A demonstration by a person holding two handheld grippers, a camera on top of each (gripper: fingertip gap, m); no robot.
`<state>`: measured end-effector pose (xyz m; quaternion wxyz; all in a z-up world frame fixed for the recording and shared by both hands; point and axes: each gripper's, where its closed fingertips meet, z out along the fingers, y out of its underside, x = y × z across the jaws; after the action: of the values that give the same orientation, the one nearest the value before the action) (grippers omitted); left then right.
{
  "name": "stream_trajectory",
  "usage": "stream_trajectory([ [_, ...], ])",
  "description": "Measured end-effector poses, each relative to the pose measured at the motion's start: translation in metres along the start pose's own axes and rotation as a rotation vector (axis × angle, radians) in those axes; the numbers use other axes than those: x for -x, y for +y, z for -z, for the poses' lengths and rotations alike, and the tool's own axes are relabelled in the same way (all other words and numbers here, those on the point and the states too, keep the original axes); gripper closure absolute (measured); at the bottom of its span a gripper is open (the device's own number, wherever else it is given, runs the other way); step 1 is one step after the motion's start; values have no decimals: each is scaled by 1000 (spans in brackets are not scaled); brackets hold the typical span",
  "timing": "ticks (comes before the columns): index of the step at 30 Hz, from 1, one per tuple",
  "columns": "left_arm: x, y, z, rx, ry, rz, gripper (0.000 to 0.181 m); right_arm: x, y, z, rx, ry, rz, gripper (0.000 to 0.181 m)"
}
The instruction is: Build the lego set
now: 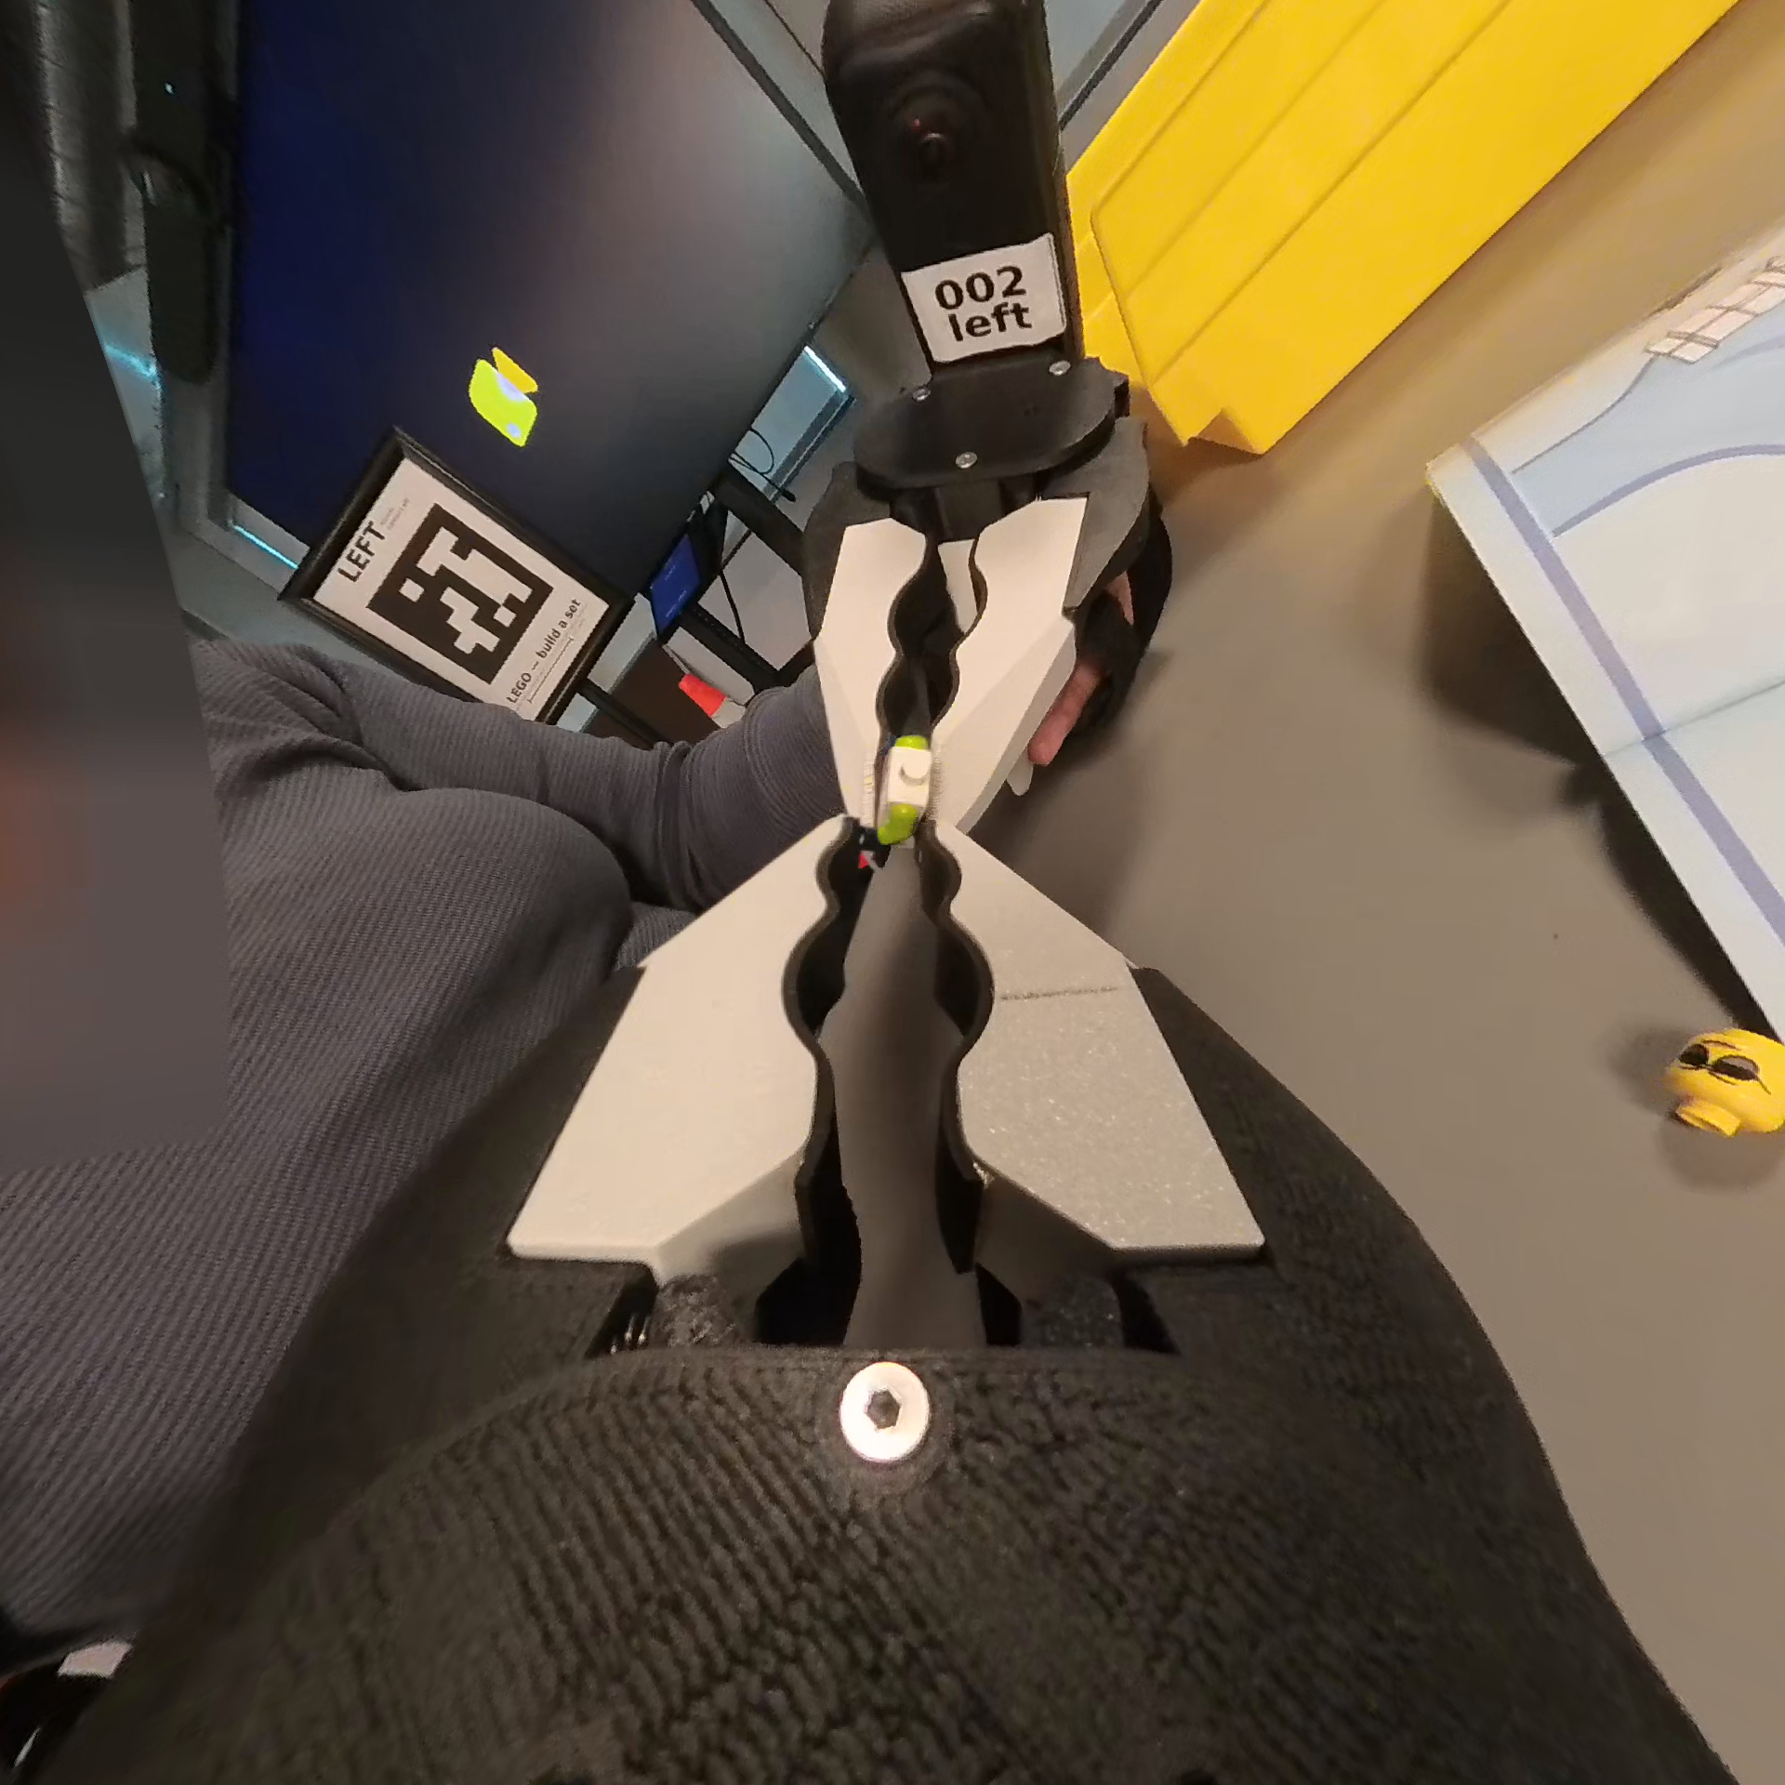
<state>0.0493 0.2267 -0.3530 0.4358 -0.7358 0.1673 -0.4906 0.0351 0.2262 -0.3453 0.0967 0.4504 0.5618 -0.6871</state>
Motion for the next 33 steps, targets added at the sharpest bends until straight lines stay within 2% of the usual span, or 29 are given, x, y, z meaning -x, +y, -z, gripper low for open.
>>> stream_trajectory([
  [6,-3,3,-2,24,18,-9,175,1,-7,3,-43,-16,-12,162],
  [10,-3,6,-5,52,18,-12,175,0,-2,0,-11,2,2,175],
  [14,6,-6,-4,-52,-69,-4,173,-3,-14,7,-84,14,18,175],
  [16,7,-19,-1,-159,-83,0,165,-5,-19,9,-113,45,64,175],
  [19,8,-32,8,-271,-106,-10,164,-4,-28,10,-173,68,138,175],
  [24,8,-38,13,-332,-131,-38,165,0,-38,12,-252,63,178,175],
  [33,12,-47,10,-386,-202,-97,172,2,-41,15,-270,52,192,172],
])
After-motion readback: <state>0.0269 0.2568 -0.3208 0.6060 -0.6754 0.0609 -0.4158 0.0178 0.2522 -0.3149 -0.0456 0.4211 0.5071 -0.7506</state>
